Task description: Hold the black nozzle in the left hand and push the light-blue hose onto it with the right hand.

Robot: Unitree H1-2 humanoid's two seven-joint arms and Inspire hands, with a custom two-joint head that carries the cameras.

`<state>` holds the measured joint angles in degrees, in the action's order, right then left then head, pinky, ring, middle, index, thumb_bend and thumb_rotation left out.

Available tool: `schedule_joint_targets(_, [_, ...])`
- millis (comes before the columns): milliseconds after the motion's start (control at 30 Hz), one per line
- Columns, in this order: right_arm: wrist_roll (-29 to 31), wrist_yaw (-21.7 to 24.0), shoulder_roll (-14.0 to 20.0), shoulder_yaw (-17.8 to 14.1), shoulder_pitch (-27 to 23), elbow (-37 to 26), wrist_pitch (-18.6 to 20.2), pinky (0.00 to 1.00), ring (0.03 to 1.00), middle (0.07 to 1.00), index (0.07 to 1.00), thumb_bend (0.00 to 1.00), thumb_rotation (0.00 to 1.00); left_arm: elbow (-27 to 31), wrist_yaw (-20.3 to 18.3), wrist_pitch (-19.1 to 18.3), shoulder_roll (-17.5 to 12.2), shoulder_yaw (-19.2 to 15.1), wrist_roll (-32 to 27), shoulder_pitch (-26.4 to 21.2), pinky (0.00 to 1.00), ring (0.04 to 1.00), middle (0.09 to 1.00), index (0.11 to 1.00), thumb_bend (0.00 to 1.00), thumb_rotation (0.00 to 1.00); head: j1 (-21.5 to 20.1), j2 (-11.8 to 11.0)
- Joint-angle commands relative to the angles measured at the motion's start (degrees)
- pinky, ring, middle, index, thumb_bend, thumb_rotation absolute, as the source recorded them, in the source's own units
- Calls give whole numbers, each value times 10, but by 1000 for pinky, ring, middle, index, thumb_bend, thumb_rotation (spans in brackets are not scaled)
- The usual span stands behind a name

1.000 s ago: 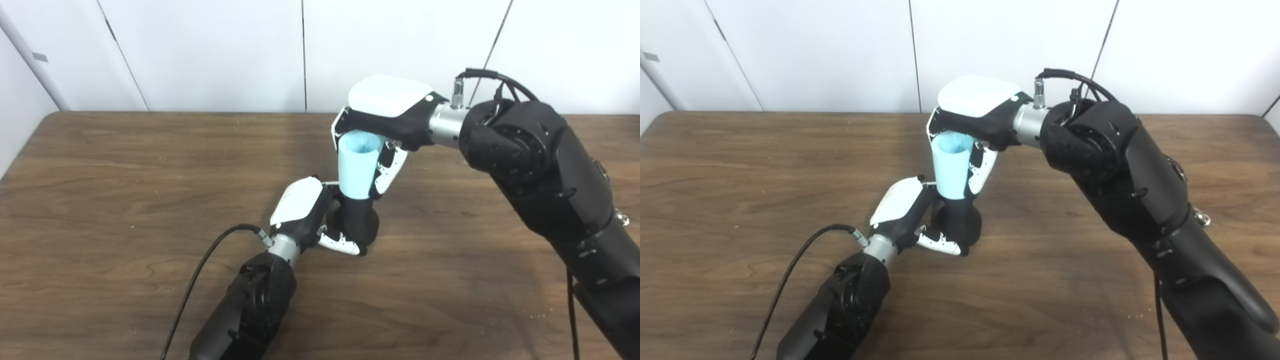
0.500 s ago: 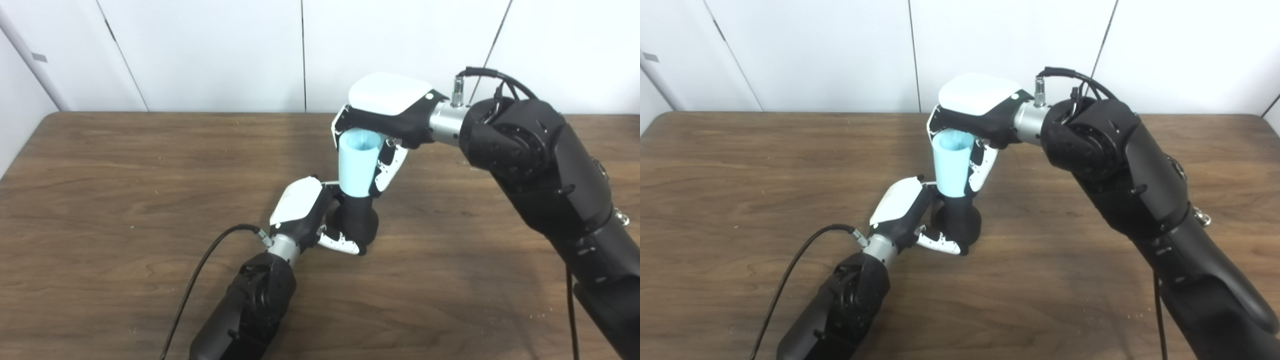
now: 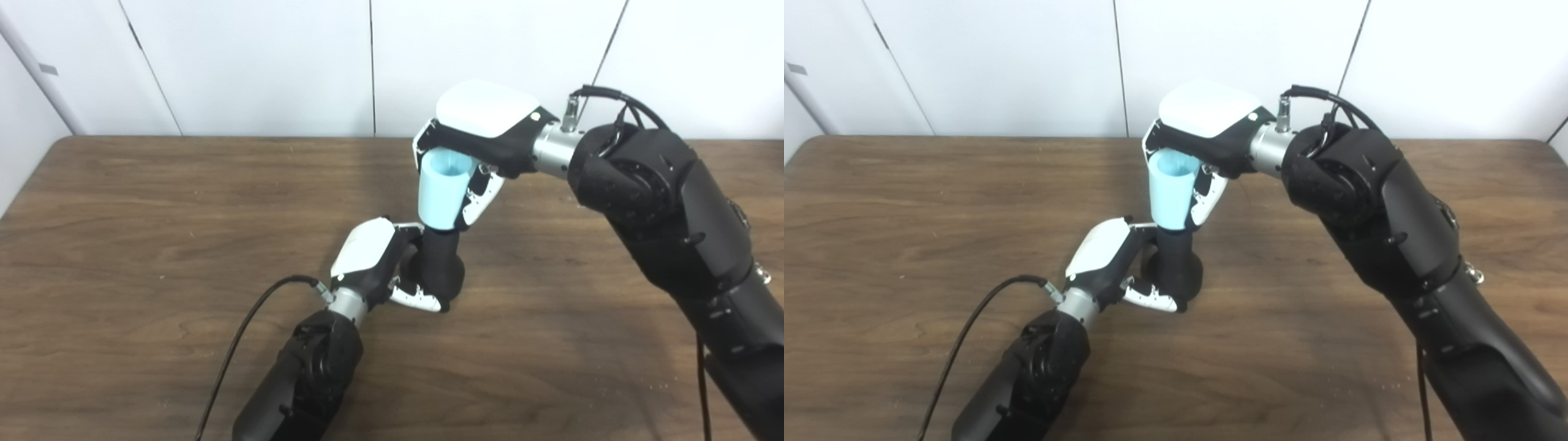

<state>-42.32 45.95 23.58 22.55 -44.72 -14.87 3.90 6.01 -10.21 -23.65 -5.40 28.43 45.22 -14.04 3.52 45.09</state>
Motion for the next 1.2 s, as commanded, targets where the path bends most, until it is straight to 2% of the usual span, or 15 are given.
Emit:
schedule_joint_targets(0, [-7,-14,14,-13,-21,-2,-6,326,445,487,455,502,0,-41,-75,-32,-7,19,5,47,1000,817,675,482,518,41,1,1])
schedule_joint_targets(267, [-4,6,14,-12,-27,-10,10,328,442,485,458,502,0,-42,-75,-33,-4,15,8,48,1000,828,696,482,518,41,0,4])
schedule_joint_targets(633, [37,56,12,-27,-61,-3,61,314,458,487,473,501,0,-46,-76,-33,-2,13,9,47,1000,830,691,481,518,41,-1,3])
schedule_joint_targets(833, [46,61,13,-25,-66,6,77,313,464,474,479,501,0,-44,-78,-33,0,11,14,48,1000,852,728,482,519,42,-2,4])
schedule_joint_targets(1067, [51,57,14,-23,-67,8,83,311,459,476,478,501,0,-46,-79,-32,1,10,15,48,1000,816,684,482,518,42,-2,5])
schedule_joint_targets(1167, [50,53,13,-22,-65,7,82,311,459,476,478,501,0,-46,-80,-32,2,9,17,47,1000,825,702,482,518,42,-1,6])
